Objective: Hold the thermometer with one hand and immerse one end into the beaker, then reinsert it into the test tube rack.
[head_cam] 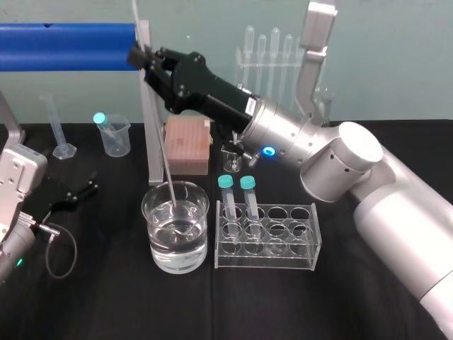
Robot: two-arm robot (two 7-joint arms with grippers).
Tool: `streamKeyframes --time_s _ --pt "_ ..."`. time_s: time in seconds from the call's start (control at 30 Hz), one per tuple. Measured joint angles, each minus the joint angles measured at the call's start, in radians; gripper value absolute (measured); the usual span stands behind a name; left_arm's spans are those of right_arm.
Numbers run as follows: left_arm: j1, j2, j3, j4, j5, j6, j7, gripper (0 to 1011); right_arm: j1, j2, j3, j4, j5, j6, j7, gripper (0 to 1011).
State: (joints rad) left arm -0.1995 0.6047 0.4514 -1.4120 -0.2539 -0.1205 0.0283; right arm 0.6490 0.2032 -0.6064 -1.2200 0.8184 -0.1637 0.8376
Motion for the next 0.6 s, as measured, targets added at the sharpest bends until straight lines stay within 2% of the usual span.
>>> streamKeyframes --time_s 0.6 --pt "0.0 0.0 0.0 0.0 0.0 0.0 0.0 1008 0.002 -0.034 -0.019 0.117 -0.068 -0.035 0.013 57"
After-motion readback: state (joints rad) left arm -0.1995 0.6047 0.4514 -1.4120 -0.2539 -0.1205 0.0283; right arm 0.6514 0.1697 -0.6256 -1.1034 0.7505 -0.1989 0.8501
